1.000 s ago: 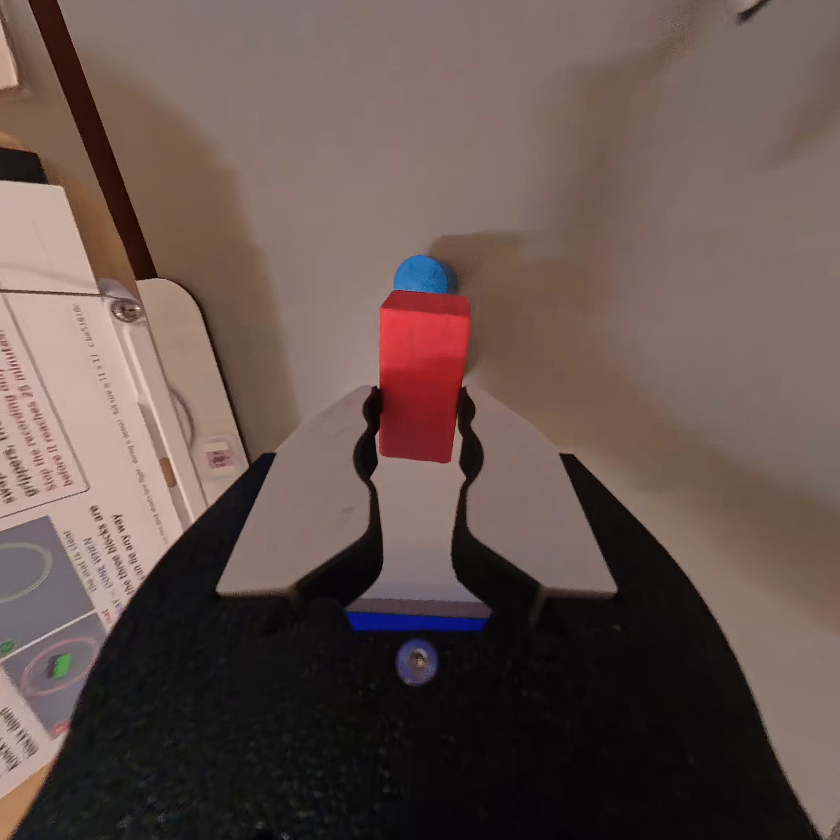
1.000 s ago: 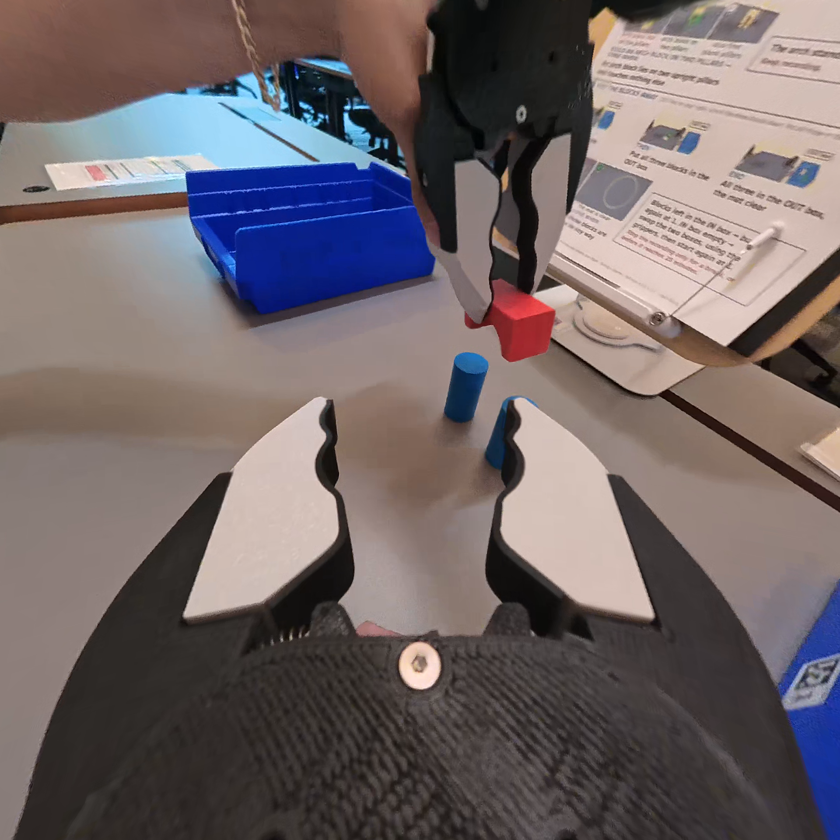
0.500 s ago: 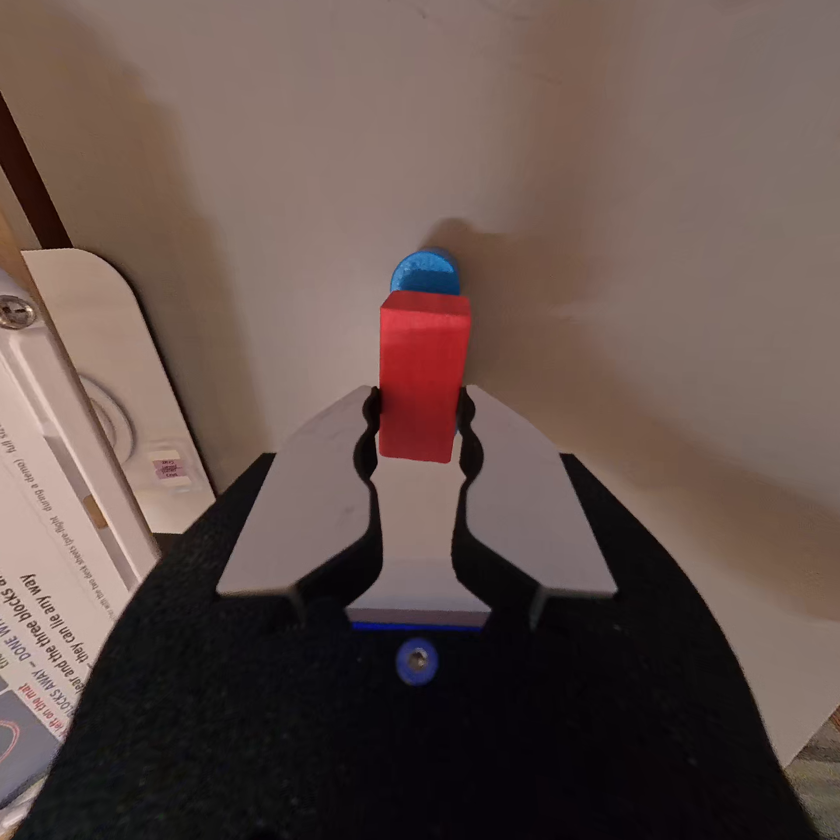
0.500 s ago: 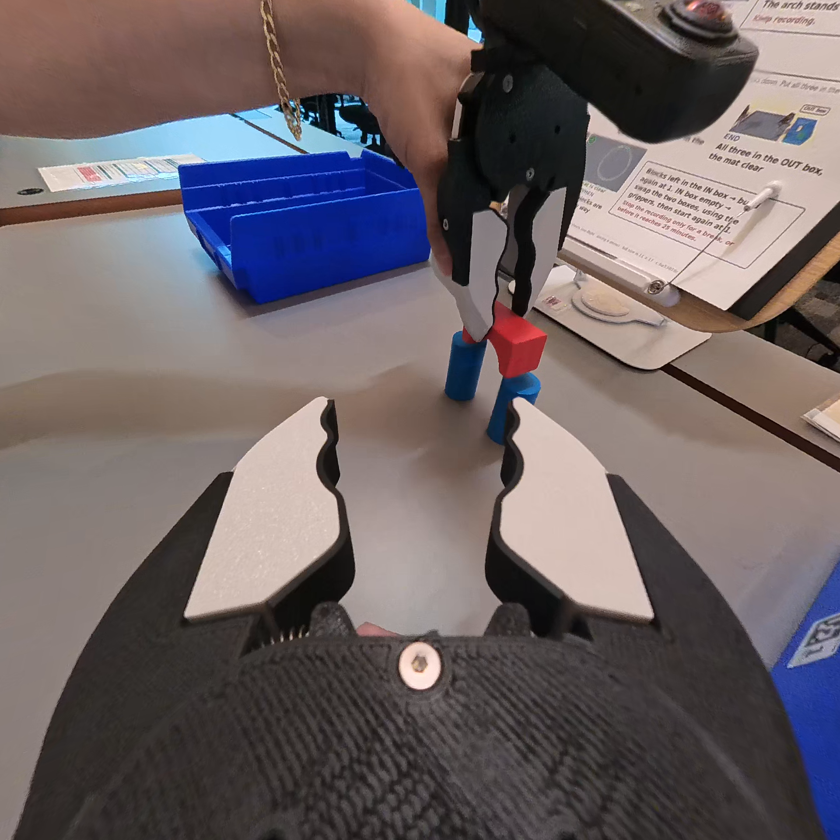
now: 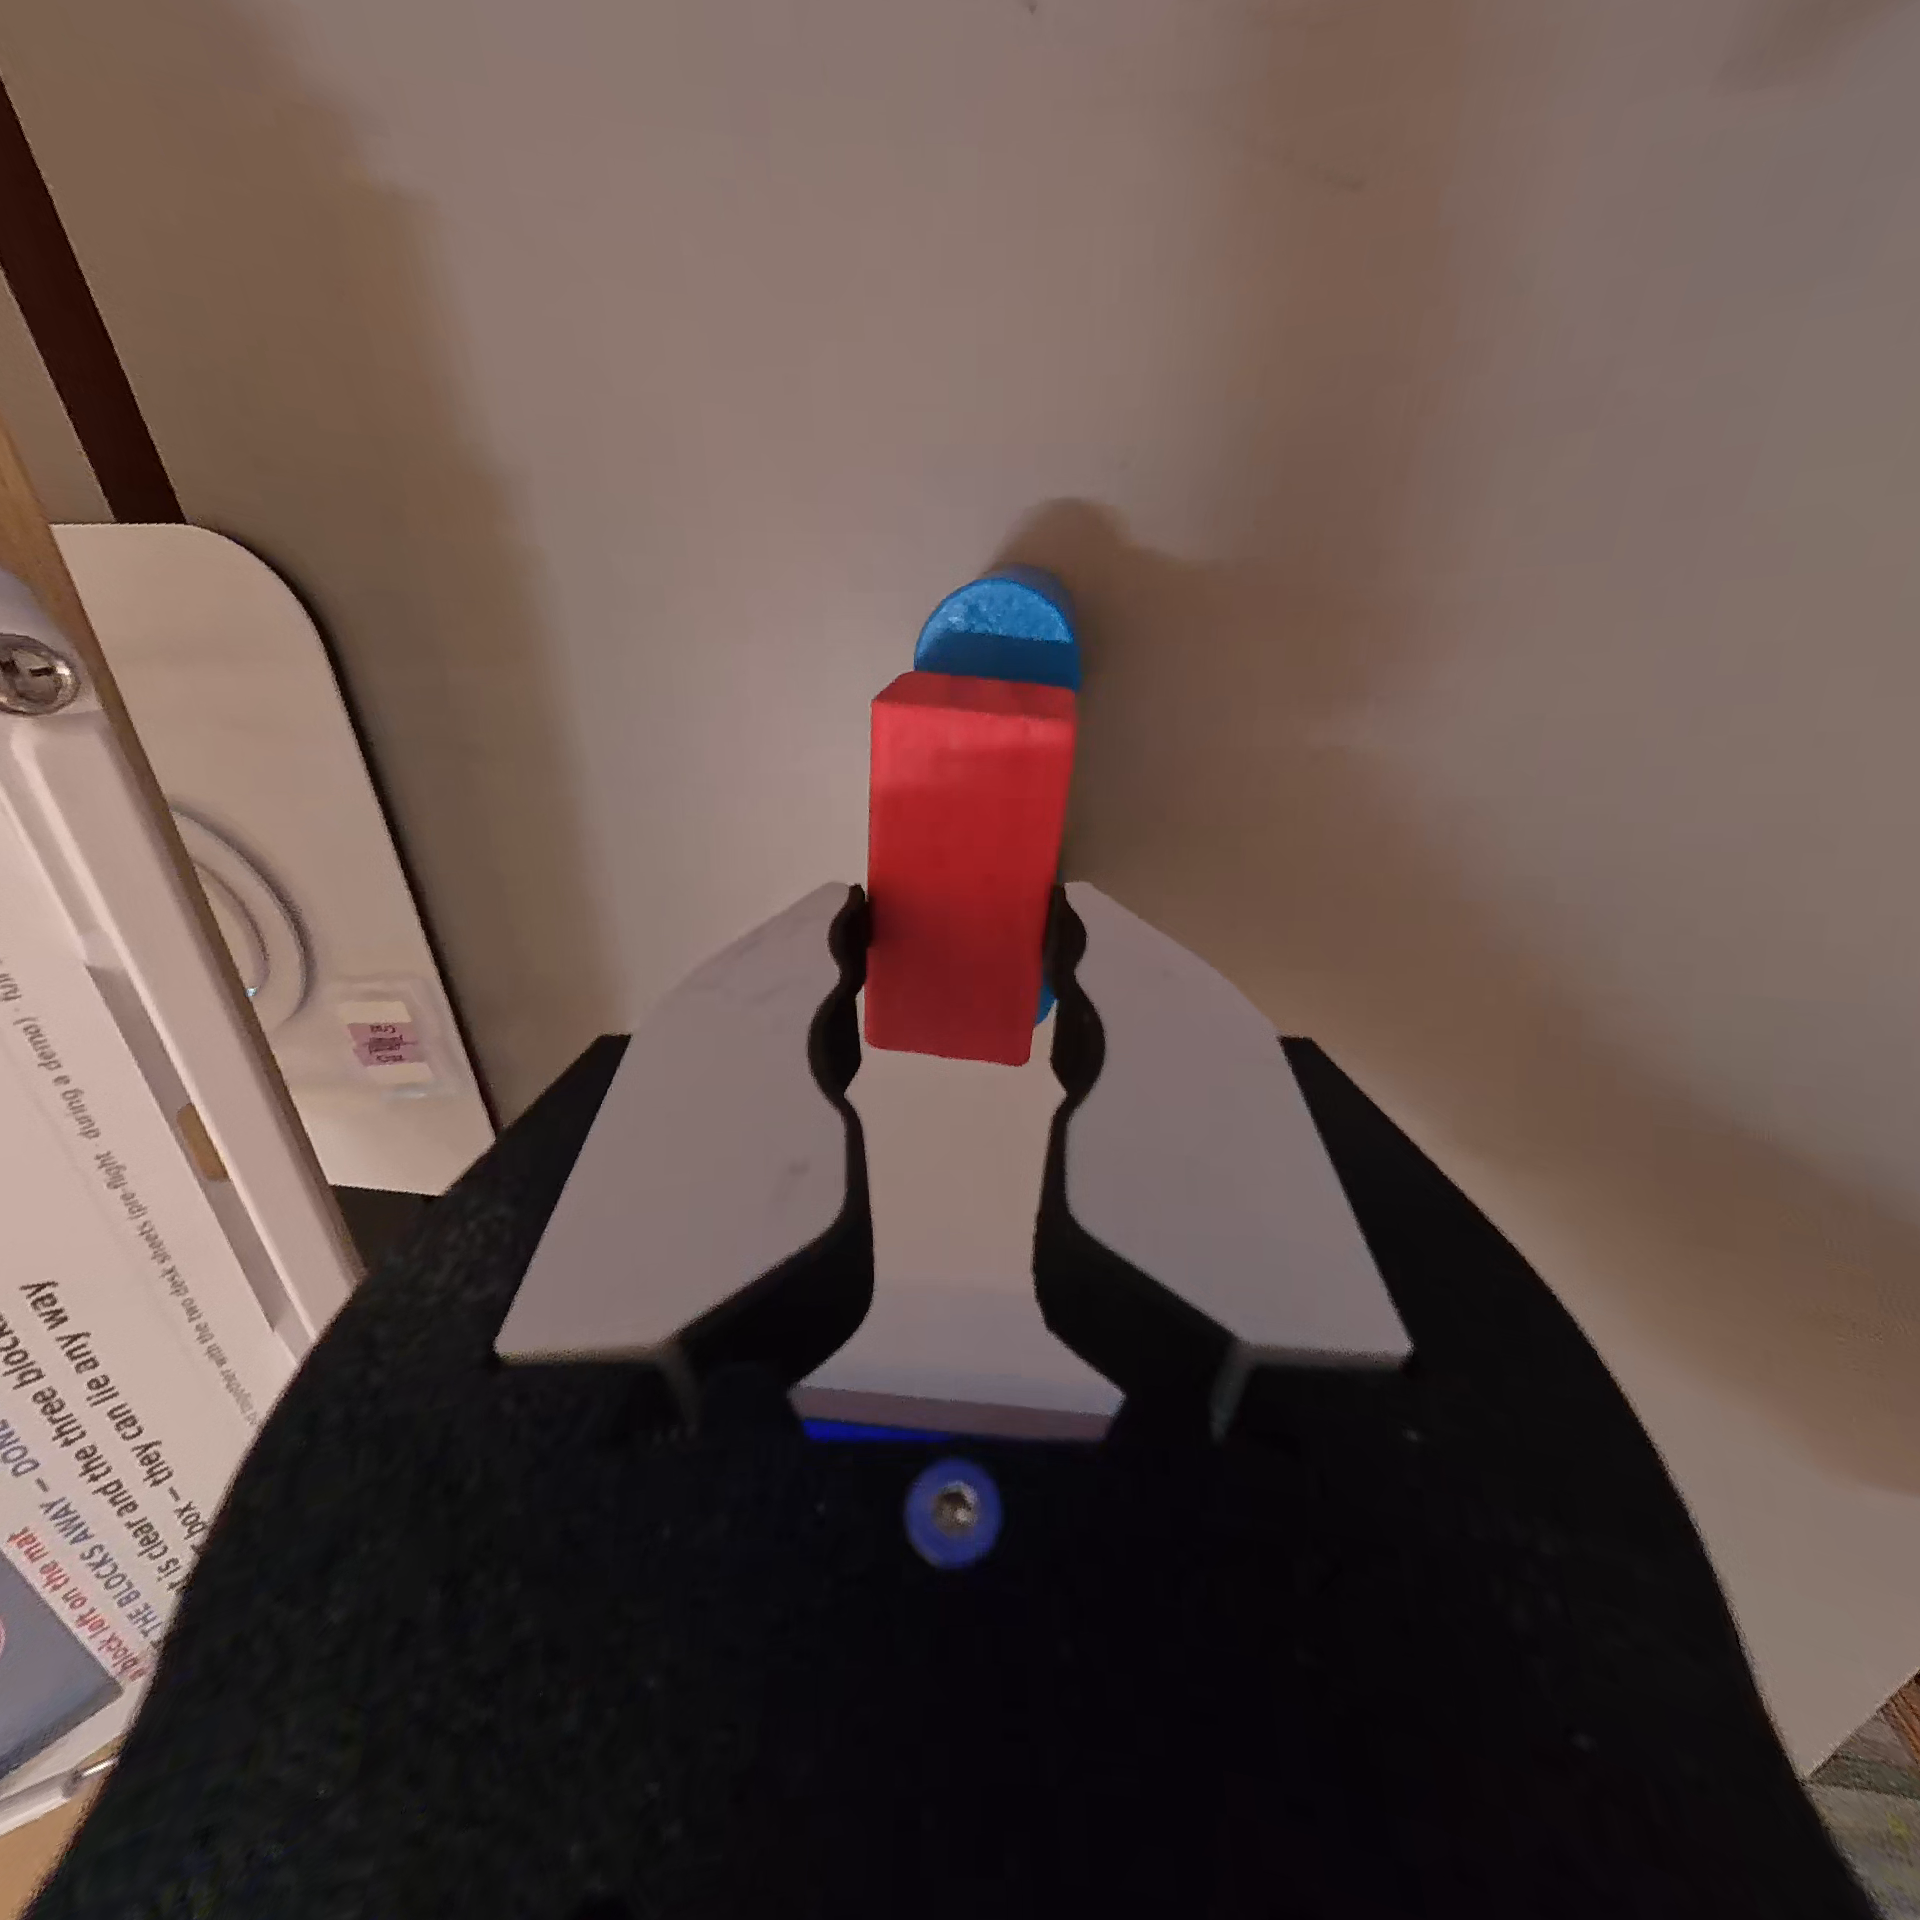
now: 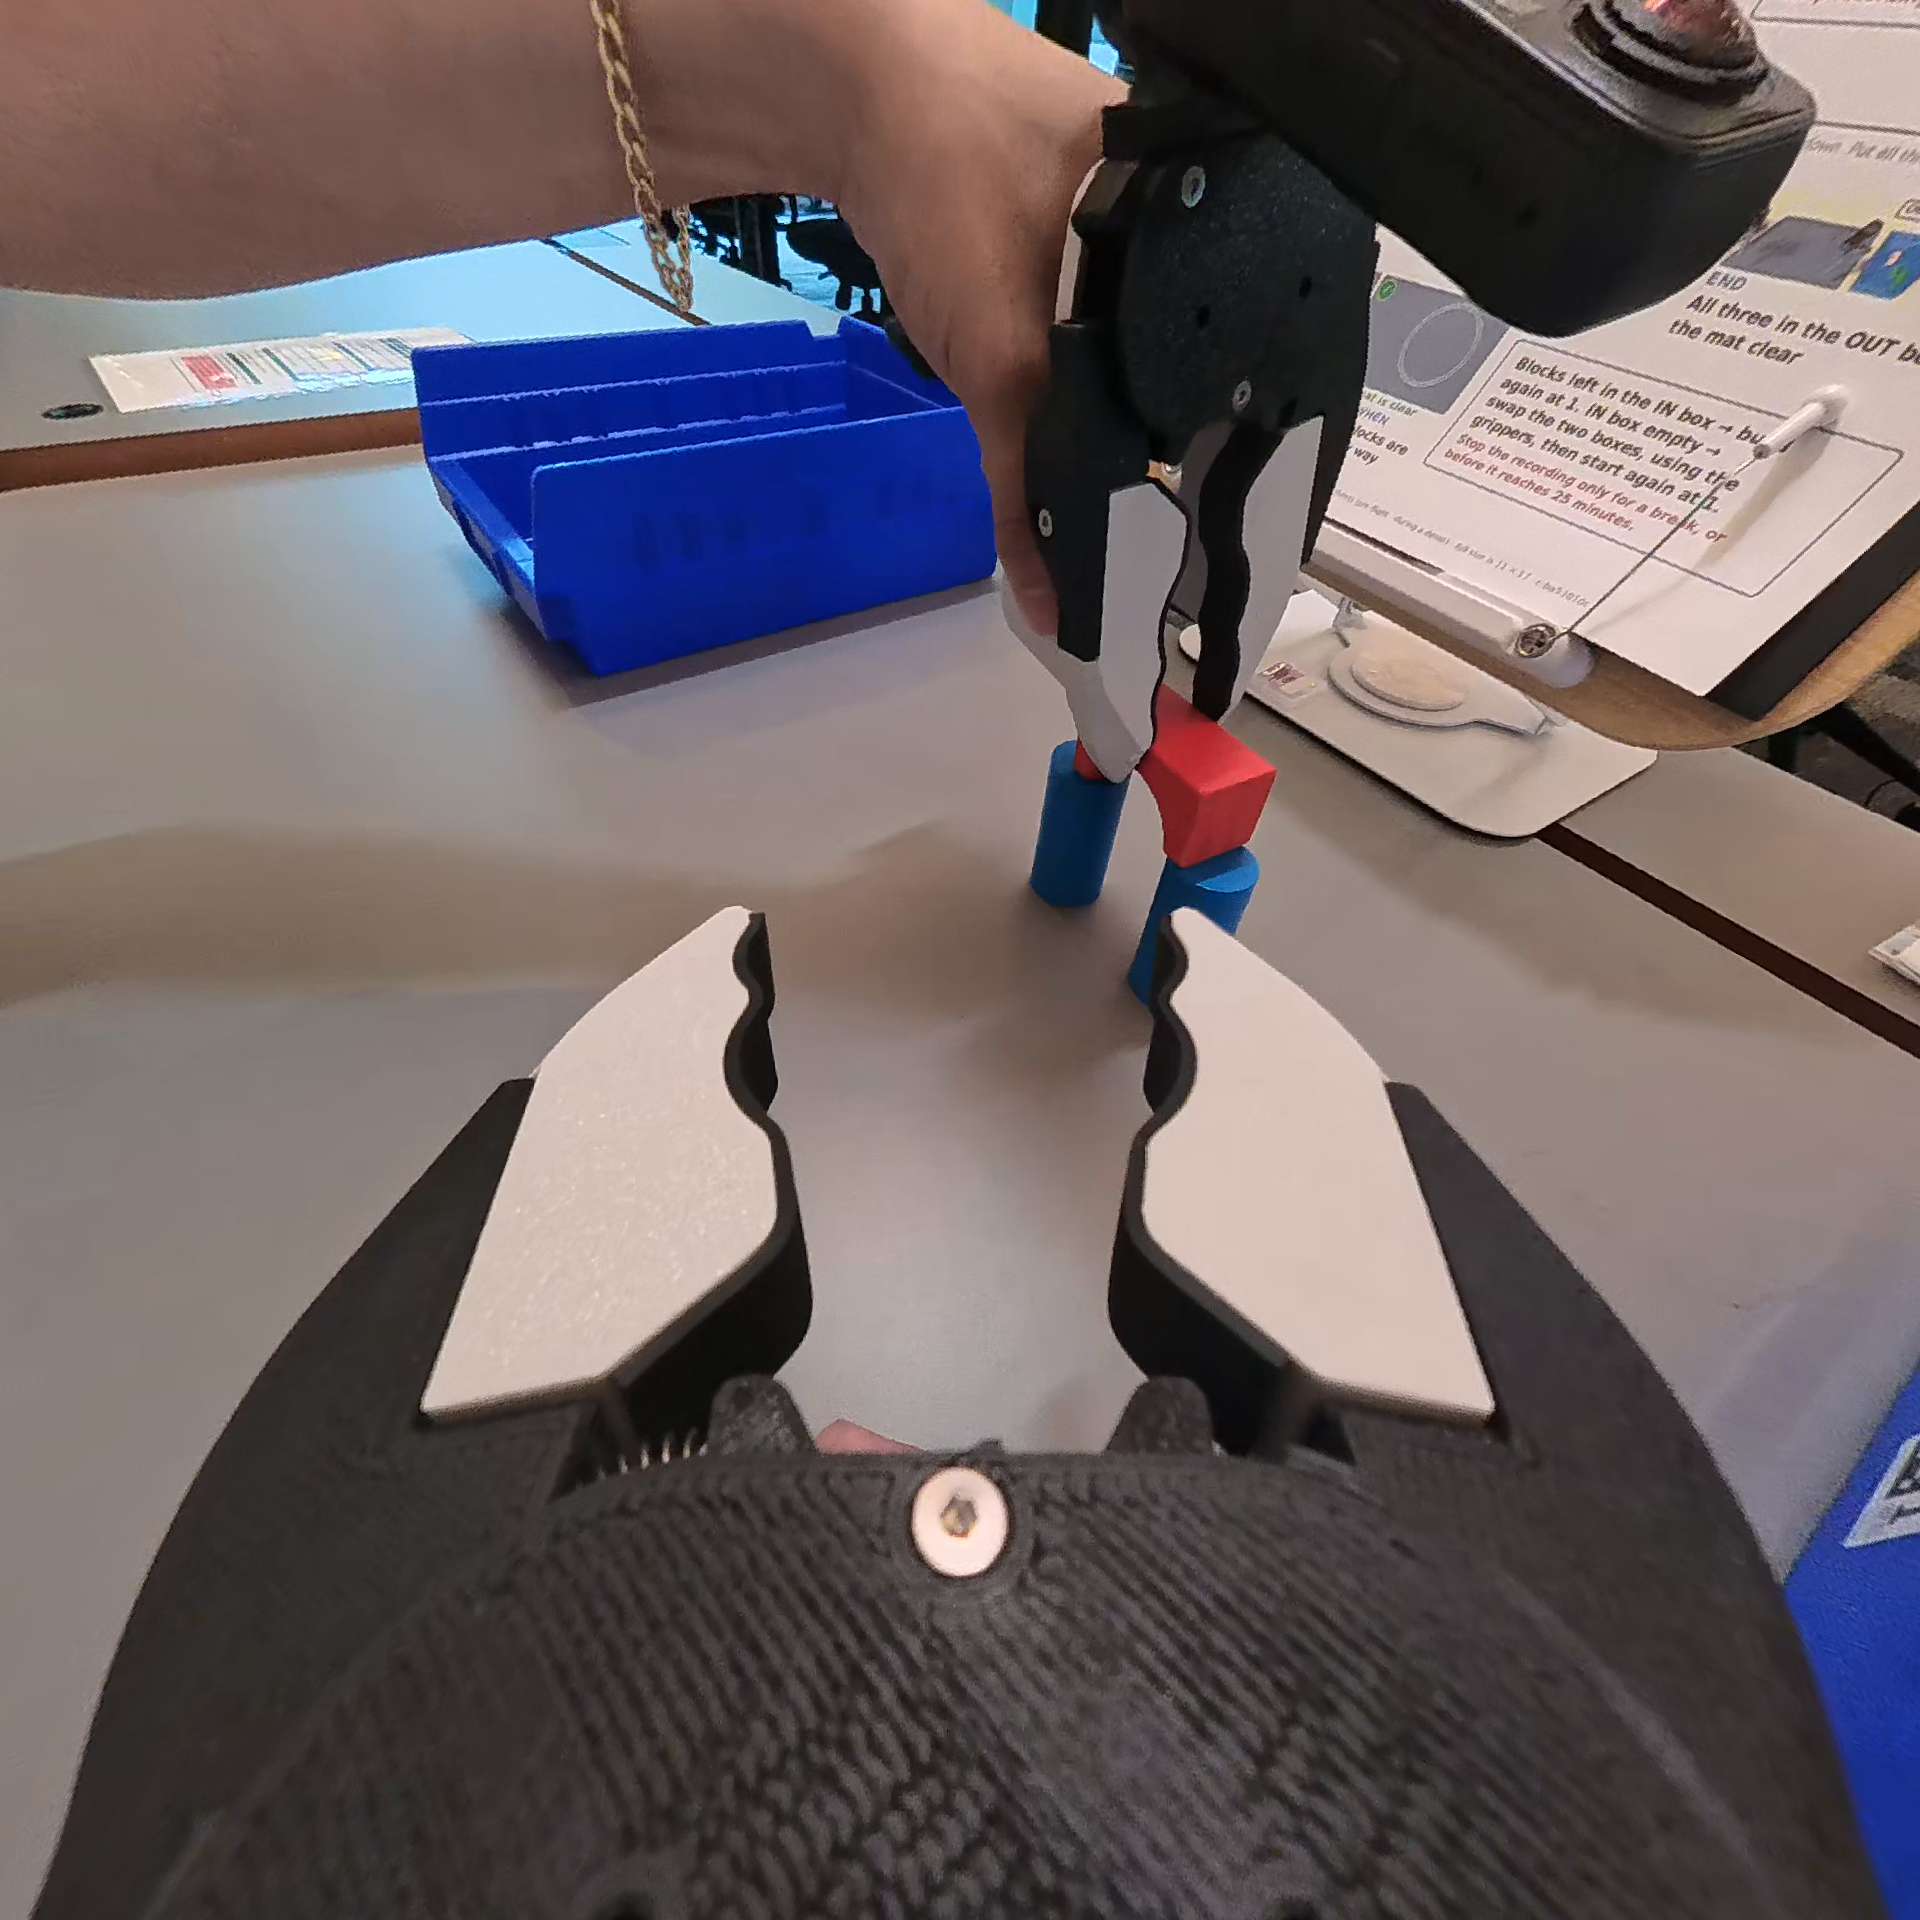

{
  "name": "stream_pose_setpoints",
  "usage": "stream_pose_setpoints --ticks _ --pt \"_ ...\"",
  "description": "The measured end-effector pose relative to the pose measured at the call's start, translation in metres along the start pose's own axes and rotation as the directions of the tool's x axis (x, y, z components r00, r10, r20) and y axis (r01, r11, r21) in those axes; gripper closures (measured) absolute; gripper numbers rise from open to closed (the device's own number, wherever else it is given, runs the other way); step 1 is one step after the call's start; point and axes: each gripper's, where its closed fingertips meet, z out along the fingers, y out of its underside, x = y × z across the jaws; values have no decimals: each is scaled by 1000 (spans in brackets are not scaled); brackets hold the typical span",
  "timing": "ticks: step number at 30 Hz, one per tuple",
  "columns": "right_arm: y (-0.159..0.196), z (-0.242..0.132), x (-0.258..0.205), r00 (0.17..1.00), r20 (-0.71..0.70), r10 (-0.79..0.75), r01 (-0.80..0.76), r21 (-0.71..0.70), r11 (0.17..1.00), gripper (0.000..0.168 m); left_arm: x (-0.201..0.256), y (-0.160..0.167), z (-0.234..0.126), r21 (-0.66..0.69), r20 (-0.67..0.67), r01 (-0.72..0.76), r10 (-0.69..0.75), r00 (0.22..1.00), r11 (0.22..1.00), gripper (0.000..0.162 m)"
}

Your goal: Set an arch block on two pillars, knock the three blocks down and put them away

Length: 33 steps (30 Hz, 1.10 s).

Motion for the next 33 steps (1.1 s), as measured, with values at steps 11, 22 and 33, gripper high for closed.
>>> stream_pose_setpoints --ticks 11,22,33 --pt "6 -2 0 1000 -9 6 -7 -10 1000 98 7 -7 -33 188 -38 109 -104 994 976 102" --pt "27 30 67 924 -331 190 -212 -30 977 168 38 32 -103 780 -189 489 -598 779 391 114" --pt "67 67 118 816 -551 173 -323 -187 928 165 121 82 -67 859 -153 467 -766 624 209 120"
